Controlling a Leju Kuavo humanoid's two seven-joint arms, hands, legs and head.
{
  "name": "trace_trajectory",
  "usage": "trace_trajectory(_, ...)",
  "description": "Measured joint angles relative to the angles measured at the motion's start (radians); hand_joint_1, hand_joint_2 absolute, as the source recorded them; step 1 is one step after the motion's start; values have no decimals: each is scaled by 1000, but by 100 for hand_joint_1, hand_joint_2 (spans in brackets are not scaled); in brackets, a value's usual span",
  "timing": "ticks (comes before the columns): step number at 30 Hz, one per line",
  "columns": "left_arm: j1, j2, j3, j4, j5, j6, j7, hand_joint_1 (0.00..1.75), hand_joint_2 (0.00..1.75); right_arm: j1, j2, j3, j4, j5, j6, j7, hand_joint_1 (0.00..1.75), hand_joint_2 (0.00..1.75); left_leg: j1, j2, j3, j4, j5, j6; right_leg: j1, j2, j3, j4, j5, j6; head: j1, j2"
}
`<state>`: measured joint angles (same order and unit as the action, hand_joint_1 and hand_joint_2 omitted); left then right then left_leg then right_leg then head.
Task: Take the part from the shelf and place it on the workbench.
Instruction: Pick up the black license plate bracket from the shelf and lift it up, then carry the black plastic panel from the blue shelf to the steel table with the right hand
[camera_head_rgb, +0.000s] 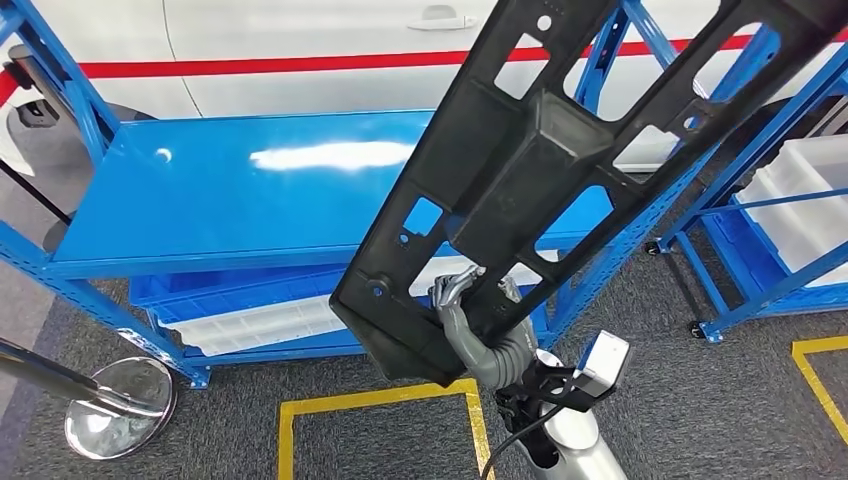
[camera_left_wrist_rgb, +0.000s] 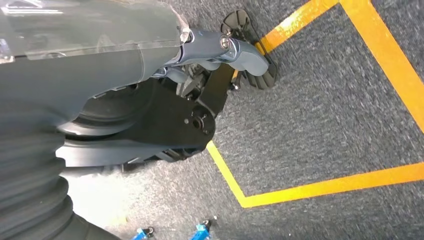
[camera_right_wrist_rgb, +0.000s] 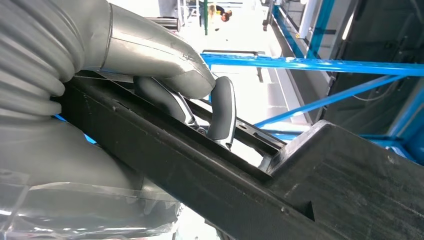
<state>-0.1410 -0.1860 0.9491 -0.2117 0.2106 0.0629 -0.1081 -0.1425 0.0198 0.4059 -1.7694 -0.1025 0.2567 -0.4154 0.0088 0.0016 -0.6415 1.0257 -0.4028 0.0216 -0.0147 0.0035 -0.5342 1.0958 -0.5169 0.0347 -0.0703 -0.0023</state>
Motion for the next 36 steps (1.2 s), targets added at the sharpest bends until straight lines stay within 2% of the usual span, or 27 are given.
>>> trace_trajectory(2,1,0,0,0,0,-1,1,0,175,2,0,-5,-2,0,0,-1,175,175,-1,-1,-3,-2,15,-12,7,2,52,-86,-17,-14,0,0)
trace_trajectory(4,3,0,0,0,0,-1,3,0,175,5,0,-9,-5,0,1,-2,175,175,1,-2,-6,-8,29,-26,8,0,47,-96,-4,-32,0,0)
trace_trajectory(5,4,0,0,0,0,-1,4,0,175,6,0,-10,-6,0,2,-3,175,175,1,-3,-12,-2,18,-31,6,-2,40,-100,6,-41,0,0)
trace_trajectory(6,6,0,0,0,0,-1,5,0,175,7,0,-11,-7,-2,4,-3,175,175,1,-3,-22,22,-11,-35,5,-4,30,-104,18,-51,0,0)
trace_trajectory(7,7,0,0,0,0,-1,7,0,175,8,1,-12,-8,-6,5,-4,175,175,1,-3,-36,66,-58,-37,3,-6,18,-106,31,-58,0,0)
trace_trajectory(9,10,0,0,0,0,-1,9,0,175,11,1,-14,-8,-14,10,-7,175,175,2,-3,-64,192,-153,-39,8,-7,-10,-102,50,-66,0,0)
trace_trajectory(10,12,0,0,0,0,-1,10,0,175,13,1,-16,-8,-18,12,-8,175,175,2,-3,-71,249,-172,-41,11,-7,-25,-98,60,-67,0,0)
trace_trajectory(11,13,0,0,0,0,-1,10,0,175,14,1,-18,-7,-22,15,-9,175,175,2,-3,-66,280,-168,-41,13,-8,-41,-94,69,-68,0,0)
trace_trajectory(12,14,0,0,0,0,-2,11,0,175,15,1,-20,-7,-24,17,-10,175,175,2,-3,-46,279,-144,-39,15,-8,-57,-89,78,-67,0,0)
trace_trajectory(14,13,1,0,0,0,-4,13,0,175,16,1,-25,-7,-29,21,-12,175,175,0,-3,43,178,-101,-29,18,-9,-87,-78,94,-64,0,0)
trace_trajectory(16,10,3,0,0,0,-9,16,0,175,17,2,-30,-7,-32,22,-15,175,175,-4,-3,142,35,-113,-19,21,-9,-103,-69,109,-57,0,0)
trace_trajectory(17,9,3,0,0,0,-11,17,0,175,17,2,-32,-7,-33,23,-16,175,175,-7,-3,166,-8,-126,-16,20,-10,-107,-68,116,-51,0,0)
trace_trajectory(19,10,3,0,0,0,-12,18,0,175,19,4,-35,-7,-35,25,-16,175,175,-9,-2,166,-30,-117,-11,18,-11,-111,-71,132,-40,0,0)
trace_trajectory(20,10,2,0,1,0,-12,19,0,175,20,4,-37,-7,-39,28,-16,175,175,-7,0,160,-35,-106,-6,17,-9,-116,-68,126,-34,0,0)
trace_trajectory(21,10,2,0,1,0,-12,20,0,175,21,4,-39,-7,-44,34,-16,175,175,-4,3,150,-38,-92,1,15,-7,-124,-52,101,-28,0,0)
trace_trajectory(24,12,3,0,1,0,-12,21,0,175,23,4,-44,-7,-63,57,-15,175,175,0,7,105,-40,-51,10,6,-4,-162,99,-48,-12,0,0)
trace_trajectory(25,13,3,0,1,0,-12,20,0,175,23,5,-46,-7,-67,62,-14,175,175,0,7,86,-38,-38,8,3,-5,-169,159,-74,-8,0,0)
trace_trajectory(26,15,2,0,1,0,-12,19,0,175,22,6,-49,-6,-68,66,-14,175,175,1,8,68,-36,-26,6,0,-5,-167,197,-71,-4,0,0)
trace_trajectory(27,16,2,0,1,0,-12,17,0,175,22,6,-51,-6,-69,69,-13,175,175,2,8,49,-32,-15,3,-4,-5,-152,208,-47,-1,0,0)
trace_trajectory(28,17,2,0,1,0,-12,16,0,175,22,8,-53,-6,-69,71,-13,175,175,3,8,31,-27,-5,0,-7,-5,-119,183,-13,2,0,0)
trace_trajectory(29,17,2,0,1,0,-12,15,0,175,21,9,-54,-5,-69,72,-12,175,175,4,8,15,-21,4,-5,-10,-5,-70,127,8,4,0,0)
trace_trajectory(30,18,3,0,1,0,-12,15,0,175,20,12,-55,-5,-69,73,-12,175,175,4,7,1,-14,12,-11,-10,-4,-14,50,8,4,0,0)
trace_trajectory(31,18,3,0,1,0,-12,15,0,175,19,14,-55,-5,-69,74,-12,175,175,4,6,-8,-8,20,-17,-9,-3,34,-18,-5,0,0,0)
trace_trajectory(32,18,3,0,1,0,-12,15,0,175,17,17,-55,-5,-70,74,-12,175,175,3,5,-12,-6,28,-24,-7,-1,63,-67,-23,-6,0,0)
trace_trajectory(34,20,3,0,1,0,-12,14,0,175,17,20,-56,-5,-71,74,-11,175,175,3,4,-16,-10,46,-37,-1,1,70,-92,-28,-25,0,0)
trace_trajectory(35,21,3,0,1,0,-11,14,0,175,16,21,-56,-5,-71,74,-11,175,175,5,4,-19,-9,44,-44,-1,-1,61,-92,-18,-35,0,0)
trace_trajectory(36,22,3,1,1,0,-11,14,0,175,16,22,-57,-5,-71,74,-11,175,175,7,4,-27,3,26,-50,-1,-2,51,-91,-7,-46,0,0)
